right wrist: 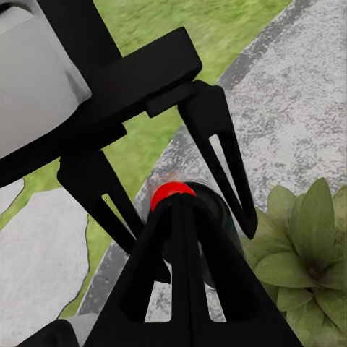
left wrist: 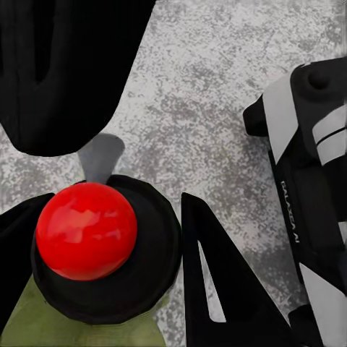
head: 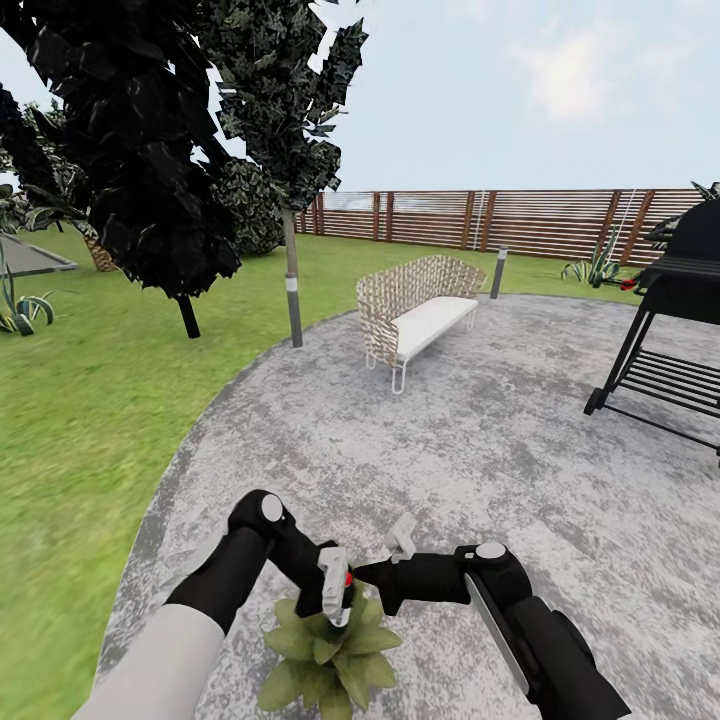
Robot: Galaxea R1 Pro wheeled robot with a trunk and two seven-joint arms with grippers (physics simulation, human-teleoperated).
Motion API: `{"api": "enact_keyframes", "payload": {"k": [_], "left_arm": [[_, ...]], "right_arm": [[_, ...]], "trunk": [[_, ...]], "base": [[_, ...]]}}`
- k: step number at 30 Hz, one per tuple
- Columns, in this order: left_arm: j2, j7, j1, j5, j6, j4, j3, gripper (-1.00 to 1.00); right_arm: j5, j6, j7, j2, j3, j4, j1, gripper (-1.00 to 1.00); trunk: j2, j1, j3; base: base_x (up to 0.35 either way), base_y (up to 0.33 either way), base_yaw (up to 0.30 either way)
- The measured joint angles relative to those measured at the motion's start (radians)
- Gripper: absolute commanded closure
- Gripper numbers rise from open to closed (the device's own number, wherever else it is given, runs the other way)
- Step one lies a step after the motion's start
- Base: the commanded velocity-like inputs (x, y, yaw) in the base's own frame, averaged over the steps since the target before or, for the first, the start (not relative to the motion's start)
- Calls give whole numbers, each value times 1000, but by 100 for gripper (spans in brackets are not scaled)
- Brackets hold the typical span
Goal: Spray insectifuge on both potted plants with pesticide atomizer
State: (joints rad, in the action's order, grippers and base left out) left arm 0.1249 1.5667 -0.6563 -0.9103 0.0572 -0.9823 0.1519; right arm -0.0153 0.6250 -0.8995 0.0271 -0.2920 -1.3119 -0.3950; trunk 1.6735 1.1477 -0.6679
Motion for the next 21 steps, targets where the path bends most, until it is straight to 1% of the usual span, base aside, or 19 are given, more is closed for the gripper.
{"api": "enact_keyframes", "payload": {"k": [3,8,10,11,12,13,14,15,16,17,18,19,21], "left_arm": [[6,0,-1,0,0,-1,0,100],[7,0,-13,0,0,0,0,100],[-22,0,-21,-16,-1,7,-1,100],[-34,0,-21,-30,0,8,-1,100],[-47,0,-21,-53,0,8,-1,100],[-61,0,-22,-84,0,9,-2,100],[-82,0,-22,-139,0,9,-2,100],[-89,0,-22,-159,0,9,-2,100],[-105,0,-23,-205,0,9,-4,100],[-117,0,-23,-226,0,9,-5,100],[-143,1,-23,-248,1,9,-9,100],[-164,1,-23,-253,1,9,-11,100],[-180,0,-23,-246,5,8,-27,100]], "right_arm": [[0,0,0,0,0,0,0,100],[0,0,0,1,0,0,0,100],[0,0,0,3,0,0,0,100],[0,0,0,3,0,0,0,100],[0,0,0,3,0,0,0,100],[0,0,0,3,0,0,0,100],[0,0,0,3,0,0,0,100],[0,0,0,3,0,0,0,100],[0,0,0,3,0,0,0,100],[0,0,0,3,0,0,0,100],[0,0,0,4,0,0,0,100],[1,0,0,4,0,0,0,100],[1,0,0,4,2,0,1,100]], "trunk": [[0,0,0],[0,0,0],[0,0,0],[0,0,0],[0,0,0],[0,0,0],[0,0,0],[0,0,0],[0,0,0],[0,0,0],[0,0,0],[0,0,0],[0,0,0]], "base": [[0,0,0],[0,0,0],[0,0,0],[0,0,0],[0,0,0],[0,0,0],[0,0,0],[0,0,0],[0,0,0],[0,0,0],[0,0,0],[0,0,0],[0,0,0]]}}
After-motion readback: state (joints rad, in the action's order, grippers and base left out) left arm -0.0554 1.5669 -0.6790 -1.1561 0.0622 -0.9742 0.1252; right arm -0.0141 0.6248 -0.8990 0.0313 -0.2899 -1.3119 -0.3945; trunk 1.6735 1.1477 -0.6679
